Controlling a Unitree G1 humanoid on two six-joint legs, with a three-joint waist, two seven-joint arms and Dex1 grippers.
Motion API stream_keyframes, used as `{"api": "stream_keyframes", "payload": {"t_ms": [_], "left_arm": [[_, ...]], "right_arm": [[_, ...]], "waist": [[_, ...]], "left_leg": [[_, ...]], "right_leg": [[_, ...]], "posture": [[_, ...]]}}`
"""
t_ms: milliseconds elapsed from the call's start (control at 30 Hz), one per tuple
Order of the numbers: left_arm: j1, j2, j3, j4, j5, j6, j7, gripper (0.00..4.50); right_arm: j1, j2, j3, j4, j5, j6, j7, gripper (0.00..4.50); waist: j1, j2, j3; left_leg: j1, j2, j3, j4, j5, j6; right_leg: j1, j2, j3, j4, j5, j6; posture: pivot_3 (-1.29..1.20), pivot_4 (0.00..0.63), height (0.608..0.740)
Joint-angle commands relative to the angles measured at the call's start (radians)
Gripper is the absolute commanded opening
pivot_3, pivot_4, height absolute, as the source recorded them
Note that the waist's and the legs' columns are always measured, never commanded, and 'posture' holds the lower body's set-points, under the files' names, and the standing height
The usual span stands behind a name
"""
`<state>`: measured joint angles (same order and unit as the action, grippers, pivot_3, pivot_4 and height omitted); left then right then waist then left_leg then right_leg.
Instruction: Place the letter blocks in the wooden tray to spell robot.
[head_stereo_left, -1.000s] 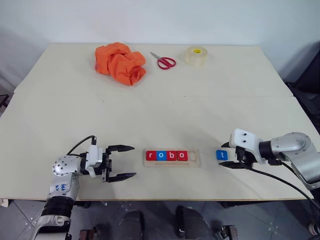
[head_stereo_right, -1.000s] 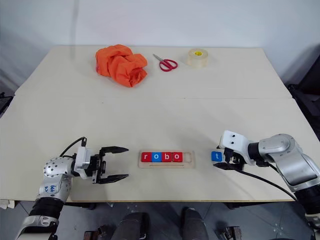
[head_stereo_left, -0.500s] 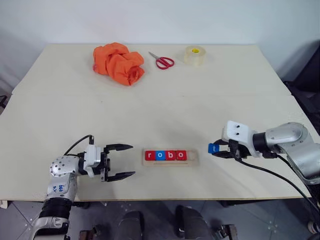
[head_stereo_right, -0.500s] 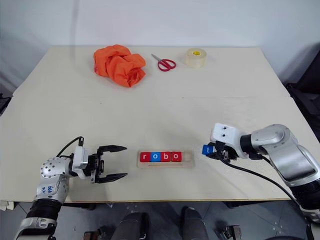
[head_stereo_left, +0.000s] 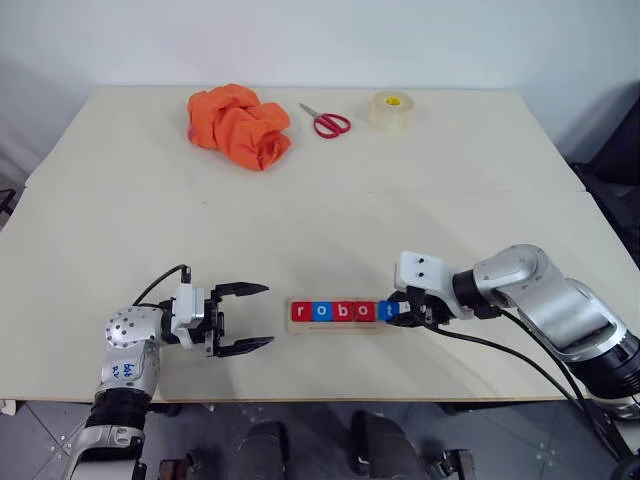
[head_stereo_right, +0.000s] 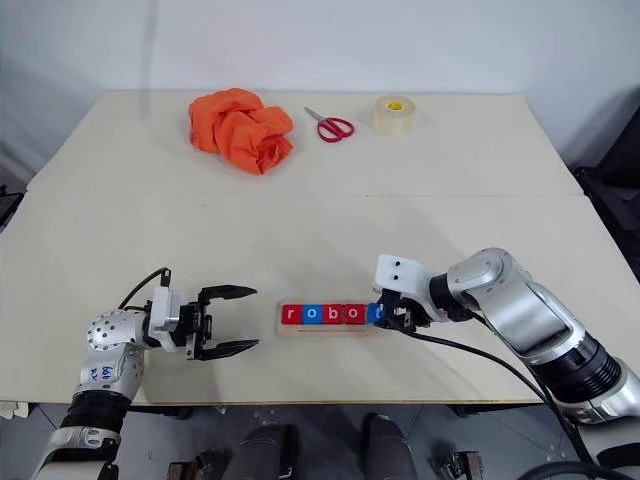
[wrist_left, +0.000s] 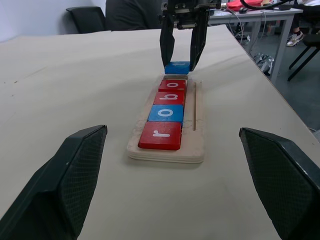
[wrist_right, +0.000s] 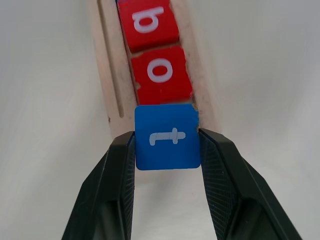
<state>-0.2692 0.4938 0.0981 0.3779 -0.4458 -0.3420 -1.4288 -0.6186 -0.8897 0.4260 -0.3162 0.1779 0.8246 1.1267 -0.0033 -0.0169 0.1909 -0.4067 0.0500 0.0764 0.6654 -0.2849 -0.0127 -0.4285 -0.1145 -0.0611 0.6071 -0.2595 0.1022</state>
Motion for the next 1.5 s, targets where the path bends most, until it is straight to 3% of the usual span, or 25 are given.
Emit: {"api": "stream_keyframes", "payload": {"t_ms": [33,633,900,933,1067,1233,1367,1500], "left_arm": [[0.022,0.015,0.016,-0.047,-0.015,-0.008,0.010,4.50],[0.027,0.013,0.011,-0.060,-0.010,-0.010,0.041,4.50],[0.005,0.010,0.011,-0.041,-0.004,-0.013,0.045,4.50],[0.001,0.010,0.011,-0.039,-0.002,-0.014,0.048,4.50],[-0.008,0.012,0.015,-0.050,0.005,0.019,0.095,4.50],[-0.008,0.024,0.043,-0.076,0.074,0.026,0.265,4.50],[0.030,0.049,0.087,-0.159,-0.017,0.091,0.255,4.50],[0.070,0.091,0.127,-0.178,-0.045,0.097,0.224,4.50]], "right_arm": [[-0.026,0.007,0.006,0.013,-0.022,-0.039,0.013,1.46],[-0.063,0.073,0.038,0.069,-0.058,-0.093,0.047,1.46],[-0.063,0.039,-0.043,0.028,-0.016,-0.075,0.053,4.27],[-0.060,0.033,-0.059,0.021,-0.008,-0.070,0.053,4.47],[-0.027,0.004,-0.110,0.003,0.021,-0.073,0.059,4.47],[0.123,0.007,-0.337,0.040,0.126,-0.270,0.068,4.47],[0.260,-0.013,-0.505,0.170,0.241,-0.482,0.236,4.47],[0.285,-0.035,-0.557,0.333,0.251,-0.627,0.344,4.47]], "waist": [[0.000,0.000,0.000],[0.000,0.000,0.000],[0.001,0.000,0.000],[0.001,0.000,0.000],[0.001,0.000,0.000],[0.006,0.000,0.000],[0.005,0.000,0.000],[-0.001,0.000,0.000]], "left_leg": [[0.000,0.000,0.000,0.000,0.000,0.000],[0.000,0.000,0.000,0.000,0.000,0.000],[0.000,0.000,0.000,0.000,0.000,0.000],[0.000,0.000,0.000,0.000,0.000,0.000],[0.000,0.000,0.000,0.000,0.000,0.000],[0.000,0.000,0.000,0.000,0.000,0.000],[0.000,0.000,0.000,0.000,0.000,0.000],[0.002,0.000,0.001,0.000,0.000,0.000]], "right_leg": [[0.000,0.000,0.000,0.000,0.000,0.000],[0.000,0.000,0.000,0.001,0.000,0.000],[0.000,0.000,0.000,0.001,0.000,0.000],[0.000,0.000,0.000,0.001,0.000,0.000],[0.000,0.000,0.000,0.001,0.000,0.000],[0.000,0.000,0.000,0.000,0.000,0.000],[0.002,0.000,0.000,-0.001,0.001,0.001],[0.002,0.001,0.000,0.000,0.001,0.001]], "posture": [[0.00,0.150,0.740],[0.00,0.150,0.740],[0.00,0.150,0.740],[0.00,0.150,0.740],[0.00,0.150,0.740],[0.00,0.150,0.740],[0.00,0.150,0.740],[0.00,0.150,0.740]]}}
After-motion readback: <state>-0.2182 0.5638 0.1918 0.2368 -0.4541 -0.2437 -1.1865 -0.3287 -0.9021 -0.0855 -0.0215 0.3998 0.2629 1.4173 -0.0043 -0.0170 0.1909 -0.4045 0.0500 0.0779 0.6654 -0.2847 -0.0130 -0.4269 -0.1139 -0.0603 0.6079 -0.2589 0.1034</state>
